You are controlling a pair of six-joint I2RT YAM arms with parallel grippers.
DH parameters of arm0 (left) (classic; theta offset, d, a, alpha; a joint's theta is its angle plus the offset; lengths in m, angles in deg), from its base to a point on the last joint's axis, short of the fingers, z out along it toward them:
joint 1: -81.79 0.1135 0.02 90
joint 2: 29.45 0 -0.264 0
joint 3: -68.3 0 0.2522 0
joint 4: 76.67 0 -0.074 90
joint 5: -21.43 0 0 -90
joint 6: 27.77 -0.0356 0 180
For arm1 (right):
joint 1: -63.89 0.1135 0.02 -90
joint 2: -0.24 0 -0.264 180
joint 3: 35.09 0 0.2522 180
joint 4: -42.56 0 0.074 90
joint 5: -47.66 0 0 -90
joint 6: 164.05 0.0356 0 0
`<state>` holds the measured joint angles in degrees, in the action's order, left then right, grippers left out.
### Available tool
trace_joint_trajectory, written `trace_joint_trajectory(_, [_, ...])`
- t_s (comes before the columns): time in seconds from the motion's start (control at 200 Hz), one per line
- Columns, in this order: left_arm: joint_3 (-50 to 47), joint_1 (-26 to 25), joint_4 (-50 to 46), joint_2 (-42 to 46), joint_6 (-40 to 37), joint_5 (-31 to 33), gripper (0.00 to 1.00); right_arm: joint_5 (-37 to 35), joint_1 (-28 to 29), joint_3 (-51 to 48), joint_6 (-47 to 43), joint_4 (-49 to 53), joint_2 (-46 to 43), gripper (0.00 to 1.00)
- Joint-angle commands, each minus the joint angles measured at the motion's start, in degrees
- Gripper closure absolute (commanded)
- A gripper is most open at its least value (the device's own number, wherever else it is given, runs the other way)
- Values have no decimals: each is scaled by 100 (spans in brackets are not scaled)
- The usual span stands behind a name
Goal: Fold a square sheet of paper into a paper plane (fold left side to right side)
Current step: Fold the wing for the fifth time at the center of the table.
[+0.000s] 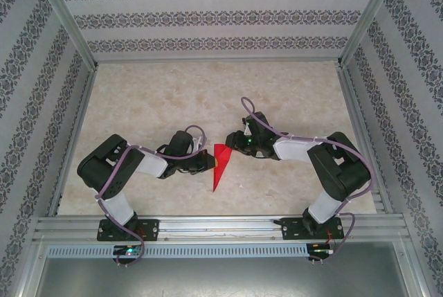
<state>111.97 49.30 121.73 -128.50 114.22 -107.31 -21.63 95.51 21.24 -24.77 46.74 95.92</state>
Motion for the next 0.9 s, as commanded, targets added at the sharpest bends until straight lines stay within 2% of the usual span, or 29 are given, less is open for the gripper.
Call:
trace_joint_trajectory(0.0, [-73, 58, -98, 28, 75, 25, 100, -10, 2, 155, -13, 38, 125, 60])
trace_joint_trajectory(0.35, [-72, 59, -57, 71, 101, -8, 100, 109, 11, 322, -28, 52, 438, 59])
trace_joint_trajectory(0.894, [-1, 57, -533, 494, -63, 75, 100, -146, 117, 665, -263, 879, 958, 59])
